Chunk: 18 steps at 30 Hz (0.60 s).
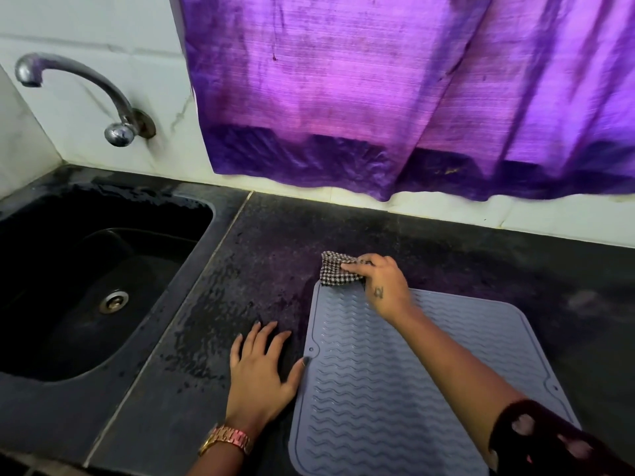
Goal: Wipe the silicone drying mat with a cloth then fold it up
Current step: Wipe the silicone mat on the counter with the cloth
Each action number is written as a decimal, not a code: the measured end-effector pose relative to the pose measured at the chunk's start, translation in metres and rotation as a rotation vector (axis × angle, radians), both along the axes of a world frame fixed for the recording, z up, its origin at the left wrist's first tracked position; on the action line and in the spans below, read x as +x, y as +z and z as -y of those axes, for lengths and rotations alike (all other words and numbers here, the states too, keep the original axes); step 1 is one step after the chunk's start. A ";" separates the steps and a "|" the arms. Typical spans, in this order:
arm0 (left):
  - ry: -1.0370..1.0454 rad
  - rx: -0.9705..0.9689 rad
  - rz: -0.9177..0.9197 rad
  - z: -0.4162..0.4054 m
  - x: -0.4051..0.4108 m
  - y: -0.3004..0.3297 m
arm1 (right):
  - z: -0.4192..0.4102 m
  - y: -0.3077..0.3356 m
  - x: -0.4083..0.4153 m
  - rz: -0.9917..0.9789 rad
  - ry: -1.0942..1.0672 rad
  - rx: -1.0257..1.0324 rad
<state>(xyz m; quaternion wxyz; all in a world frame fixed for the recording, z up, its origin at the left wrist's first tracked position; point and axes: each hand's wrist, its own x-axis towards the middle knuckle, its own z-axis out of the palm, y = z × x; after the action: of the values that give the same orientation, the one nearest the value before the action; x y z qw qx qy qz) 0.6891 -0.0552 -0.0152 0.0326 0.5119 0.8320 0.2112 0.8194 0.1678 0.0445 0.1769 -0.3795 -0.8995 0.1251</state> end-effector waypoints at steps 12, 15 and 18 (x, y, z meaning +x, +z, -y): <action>0.006 0.017 0.004 0.000 0.002 0.000 | 0.073 -0.048 0.067 -0.015 0.273 0.205; 0.007 0.018 0.006 0.000 0.001 0.000 | 0.059 -0.044 0.065 0.025 0.353 0.254; 0.010 0.017 0.010 0.000 0.001 -0.001 | 0.047 -0.040 0.054 0.048 0.338 0.287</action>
<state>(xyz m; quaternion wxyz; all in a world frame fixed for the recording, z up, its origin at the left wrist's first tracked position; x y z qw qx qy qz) 0.6903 -0.0555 -0.0157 0.0312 0.5070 0.8325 0.2211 0.8737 0.1205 0.0042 0.1843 -0.1970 -0.9628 0.0147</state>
